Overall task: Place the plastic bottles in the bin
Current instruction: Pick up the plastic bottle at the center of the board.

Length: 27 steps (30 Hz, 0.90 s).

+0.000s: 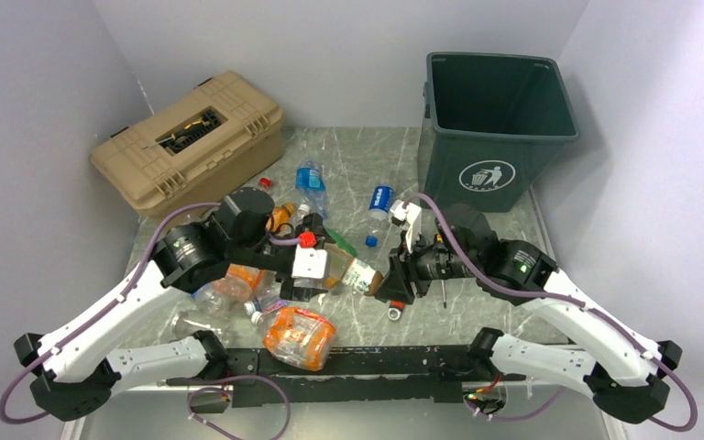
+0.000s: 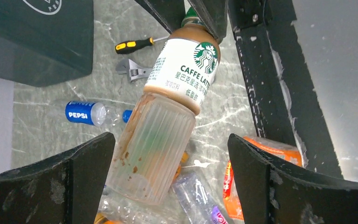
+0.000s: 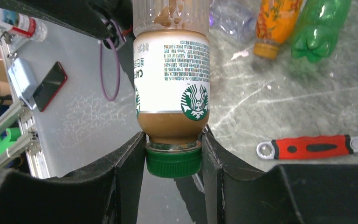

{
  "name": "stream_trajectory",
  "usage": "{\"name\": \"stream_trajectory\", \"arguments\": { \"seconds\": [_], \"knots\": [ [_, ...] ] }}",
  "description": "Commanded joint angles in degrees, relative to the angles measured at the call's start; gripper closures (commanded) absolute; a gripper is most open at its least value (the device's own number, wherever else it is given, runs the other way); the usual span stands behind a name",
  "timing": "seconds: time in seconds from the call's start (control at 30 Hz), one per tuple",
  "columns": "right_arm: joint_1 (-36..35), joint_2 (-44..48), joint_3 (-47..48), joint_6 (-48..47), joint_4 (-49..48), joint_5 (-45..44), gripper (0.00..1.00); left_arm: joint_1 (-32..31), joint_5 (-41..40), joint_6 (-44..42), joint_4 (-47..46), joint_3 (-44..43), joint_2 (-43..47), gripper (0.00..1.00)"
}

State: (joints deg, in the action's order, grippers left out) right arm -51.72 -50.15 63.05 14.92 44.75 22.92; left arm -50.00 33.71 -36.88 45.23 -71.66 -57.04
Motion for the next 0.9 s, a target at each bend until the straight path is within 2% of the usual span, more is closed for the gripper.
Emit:
{"name": "stream_trajectory", "arguments": {
  "seconds": [0.0,0.23,0.5,0.77,0.87],
  "knots": [
    [-0.4,-2.3,4.8,-2.7,6.6,0.1,1.0,-3.5,-7.7,-8.6,2.2,-3.7,-1.4,0.03],
    [-0.7,-4.5,8.1,-2.8,6.6,0.9,1.0,-8.1,-17.7,-10.8,1.2,-1.8,-4.4,0.04],
    [-0.8,-7.2,11.2,-3.7,7.6,0.8,1.0,-11.4,-22.8,-11.6,2.0,-0.8,-7.2,0.07],
    [-1.0,-7.8,11.9,-3.7,7.8,0.6,1.0,-13.1,-27.9,-11.5,-0.2,0.8,-7.9,0.17],
    [-1.0,-7.9,11.8,-3.6,7.8,0.7,1.0,-13.3,-29.1,-11.3,-1.2,1.1,-7.9,0.29]
  ]
}}
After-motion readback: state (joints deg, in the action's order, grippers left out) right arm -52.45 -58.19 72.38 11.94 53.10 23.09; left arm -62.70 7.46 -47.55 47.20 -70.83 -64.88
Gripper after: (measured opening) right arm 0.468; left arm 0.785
